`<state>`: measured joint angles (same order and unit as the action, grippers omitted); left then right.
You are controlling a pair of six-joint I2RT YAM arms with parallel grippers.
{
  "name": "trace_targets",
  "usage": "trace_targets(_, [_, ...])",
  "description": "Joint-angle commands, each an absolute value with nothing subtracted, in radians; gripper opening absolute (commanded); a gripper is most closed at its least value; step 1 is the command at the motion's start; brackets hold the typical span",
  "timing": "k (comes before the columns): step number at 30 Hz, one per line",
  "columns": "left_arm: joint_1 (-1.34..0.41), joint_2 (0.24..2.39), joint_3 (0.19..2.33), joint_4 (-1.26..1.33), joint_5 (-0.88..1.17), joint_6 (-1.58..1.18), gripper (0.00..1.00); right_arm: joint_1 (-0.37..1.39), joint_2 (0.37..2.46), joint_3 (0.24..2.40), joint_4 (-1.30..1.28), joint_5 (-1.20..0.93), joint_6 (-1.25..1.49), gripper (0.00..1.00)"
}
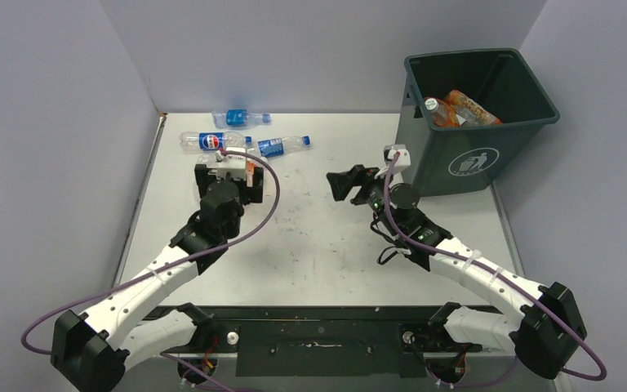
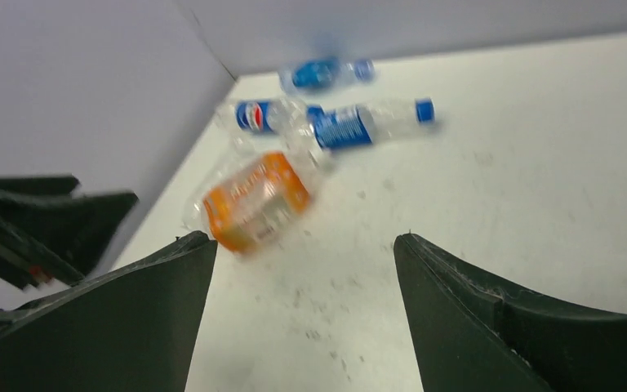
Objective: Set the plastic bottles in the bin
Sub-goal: Pick up the plastic bottle at the center of the board.
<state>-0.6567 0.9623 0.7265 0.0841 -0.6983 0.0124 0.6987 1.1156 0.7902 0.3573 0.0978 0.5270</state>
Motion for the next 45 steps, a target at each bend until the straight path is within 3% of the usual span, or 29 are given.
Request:
trace_targets(1, [-0.558, 1.06, 0.847, -0.099, -0.592, -0.121, 0.96, 0.701, 1.054, 0.671, 0.451, 0.097, 0.604, 0.82])
trace_targets(5, [-0.478, 1.246, 0.997, -0.258, -0.46, -0.119, 0.96, 0.705, 1.068, 0.549, 0.528, 0.055, 0.658, 0.81])
trace_targets(10, [-0.471, 1.514, 1.218, -0.455, -0.453, -0.067, 0.96, 0.713, 1.086, 0.46, 0.589, 0.031, 0.692, 0.81])
trace_targets(22, [-0.452, 1.827, 1.35, -0.46, -0.563, -0.006, 0.96, 0.722, 0.985, 0.395, 0.525, 0.029, 0.685, 0.81])
trace_targets(32, [-0.446, 1.916, 1.357, -0.422, -0.525, -0.013, 1.0, 0.726, 0.884, 0.437, 0.457, 0.017, 0.698, 0.81])
trace_targets(36, [-0.461, 1.918, 1.335, -0.426, -0.504, -0.04, 0.91, 0.727, 0.848, 0.457, 0.422, 0.031, 0.688, 0.81])
trace_targets(45, [-0.58, 1.841, 1.24, -0.414, -0.442, -0.143, 0.88, 0.726, 0.821, 0.468, 0.383, 0.056, 0.672, 0.81])
